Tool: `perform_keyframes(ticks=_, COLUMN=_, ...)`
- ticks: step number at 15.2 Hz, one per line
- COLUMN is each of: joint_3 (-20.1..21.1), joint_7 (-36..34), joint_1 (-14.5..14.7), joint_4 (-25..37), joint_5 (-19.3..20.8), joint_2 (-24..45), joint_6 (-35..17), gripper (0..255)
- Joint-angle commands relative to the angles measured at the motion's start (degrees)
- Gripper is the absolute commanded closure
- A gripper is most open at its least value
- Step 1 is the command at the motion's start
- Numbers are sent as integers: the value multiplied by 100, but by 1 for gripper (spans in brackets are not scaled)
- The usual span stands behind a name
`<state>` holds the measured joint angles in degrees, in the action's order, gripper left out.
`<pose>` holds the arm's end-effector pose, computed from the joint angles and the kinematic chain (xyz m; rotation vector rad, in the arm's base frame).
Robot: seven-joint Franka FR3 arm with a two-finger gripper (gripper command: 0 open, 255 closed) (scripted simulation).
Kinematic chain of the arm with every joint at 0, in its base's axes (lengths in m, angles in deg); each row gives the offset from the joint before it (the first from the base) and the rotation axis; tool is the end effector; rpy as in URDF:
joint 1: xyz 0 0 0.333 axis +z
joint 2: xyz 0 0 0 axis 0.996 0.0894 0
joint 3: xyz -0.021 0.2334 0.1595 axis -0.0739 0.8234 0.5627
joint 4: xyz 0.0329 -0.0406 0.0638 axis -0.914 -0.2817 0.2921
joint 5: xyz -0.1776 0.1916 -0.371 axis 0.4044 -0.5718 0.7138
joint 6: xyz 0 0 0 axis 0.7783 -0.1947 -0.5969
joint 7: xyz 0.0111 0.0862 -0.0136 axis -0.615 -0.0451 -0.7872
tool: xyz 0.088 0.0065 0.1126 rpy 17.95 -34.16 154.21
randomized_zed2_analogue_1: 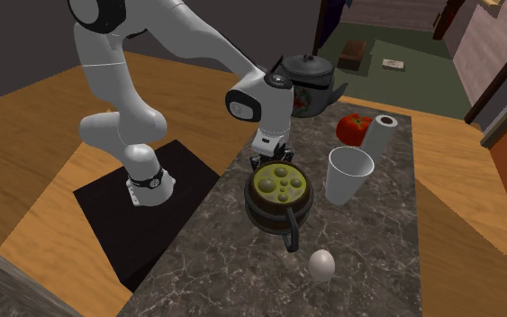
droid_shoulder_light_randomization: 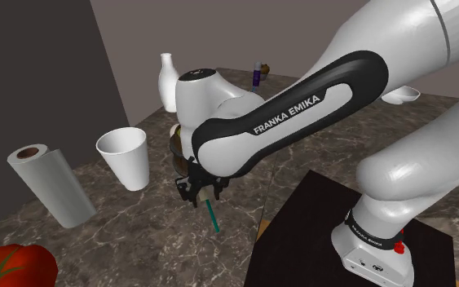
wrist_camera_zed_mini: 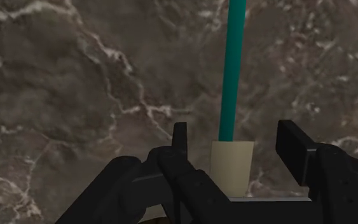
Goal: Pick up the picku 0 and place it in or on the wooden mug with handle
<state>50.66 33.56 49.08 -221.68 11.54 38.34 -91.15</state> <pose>0.4361 0.2962 0.2430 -3.0523 0.7162 0.0110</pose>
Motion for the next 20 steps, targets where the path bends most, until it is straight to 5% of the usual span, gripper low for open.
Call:
perform_keyframes(ticks=1, joint_3=22, joint_7=2, joint_1=-6, joint_4=-15, joint_5=-7, joint_2=21, joint_6=-34, gripper=255)
perform_keyframes(ticks=9, joint_3=-456, joint_7=157, joint_1=340, joint_4=169, joint_5=-188, joint_2=-332, joint_6=469, gripper=255)
perform_keyframes(ticks=10, joint_3=-456, joint_7=157, joint_1=340, joint_4=169, joint_5=-188, joint_2=-332, joint_6=469, gripper=0)
perform_keyframes(ticks=13, joint_3=-427, joint_7=-122, joint_1=-109, joint_4=432, joint_5=58, joint_2=-219, joint_6=555, gripper=0)
perform_keyframes(ticks=20, joint_3=223, joint_7=-367, joint_1=-587, joint_4=168, joint_5=352, joint_2=248, joint_6=-108, gripper=0)
